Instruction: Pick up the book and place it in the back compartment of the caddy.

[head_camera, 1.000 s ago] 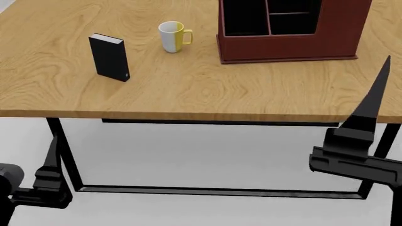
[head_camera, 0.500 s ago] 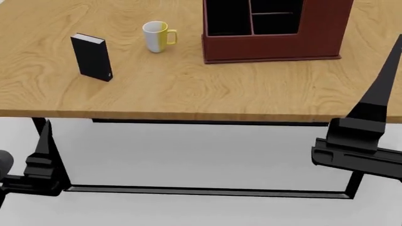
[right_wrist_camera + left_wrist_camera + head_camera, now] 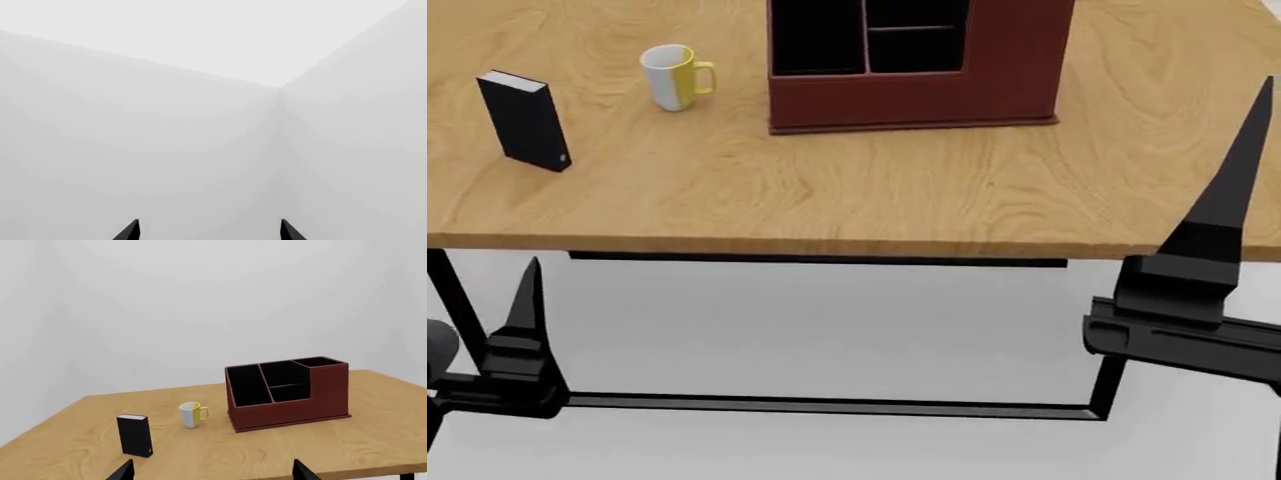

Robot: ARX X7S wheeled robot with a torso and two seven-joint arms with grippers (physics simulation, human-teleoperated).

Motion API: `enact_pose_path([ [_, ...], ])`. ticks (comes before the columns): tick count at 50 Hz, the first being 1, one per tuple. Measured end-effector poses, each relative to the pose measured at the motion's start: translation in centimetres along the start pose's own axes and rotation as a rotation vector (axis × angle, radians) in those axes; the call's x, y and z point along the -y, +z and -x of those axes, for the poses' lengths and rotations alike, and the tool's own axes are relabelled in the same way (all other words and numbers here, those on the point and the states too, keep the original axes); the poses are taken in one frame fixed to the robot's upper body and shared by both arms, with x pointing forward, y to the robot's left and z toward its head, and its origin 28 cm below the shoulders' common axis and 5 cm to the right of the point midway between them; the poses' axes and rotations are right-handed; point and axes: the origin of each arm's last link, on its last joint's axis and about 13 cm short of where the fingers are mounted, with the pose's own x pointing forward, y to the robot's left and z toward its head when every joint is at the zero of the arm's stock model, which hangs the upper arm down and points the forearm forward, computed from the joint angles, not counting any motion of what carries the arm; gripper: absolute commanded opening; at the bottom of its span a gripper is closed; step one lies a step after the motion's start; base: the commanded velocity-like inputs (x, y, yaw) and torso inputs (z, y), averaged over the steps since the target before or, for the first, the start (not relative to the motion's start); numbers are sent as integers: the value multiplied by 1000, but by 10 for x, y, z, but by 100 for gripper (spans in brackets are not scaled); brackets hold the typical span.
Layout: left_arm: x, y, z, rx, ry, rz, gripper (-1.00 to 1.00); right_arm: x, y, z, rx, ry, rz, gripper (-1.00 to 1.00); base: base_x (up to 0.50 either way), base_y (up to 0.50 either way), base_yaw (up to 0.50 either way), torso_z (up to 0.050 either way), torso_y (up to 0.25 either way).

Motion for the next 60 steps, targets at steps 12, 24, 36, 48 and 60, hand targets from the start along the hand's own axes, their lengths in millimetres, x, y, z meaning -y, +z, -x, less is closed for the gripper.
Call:
enact_pose_path([
  [12, 0, 0, 1, -1, 0, 2, 100, -1, 0, 0, -1, 11, -3, 100, 0, -465, 0, 0, 0],
  [24, 1, 0, 1, -1, -3, 6, 100, -3, 0, 0, 2, 18, -5, 100, 0, -49, 0, 0, 0],
  [36, 0, 0, 2, 1, 2, 7, 100, -5, 2, 0, 0, 33, -7, 100, 269, 0, 0, 0, 0],
  [48, -1, 0, 2, 3, 7, 8, 100, -7, 2, 0, 0, 41, -6, 100, 441, 0, 0, 0, 0],
  [60, -2, 0, 2, 5, 9, 8, 100, -7, 2, 0, 0, 43, -3, 100, 442, 0, 0, 0, 1],
])
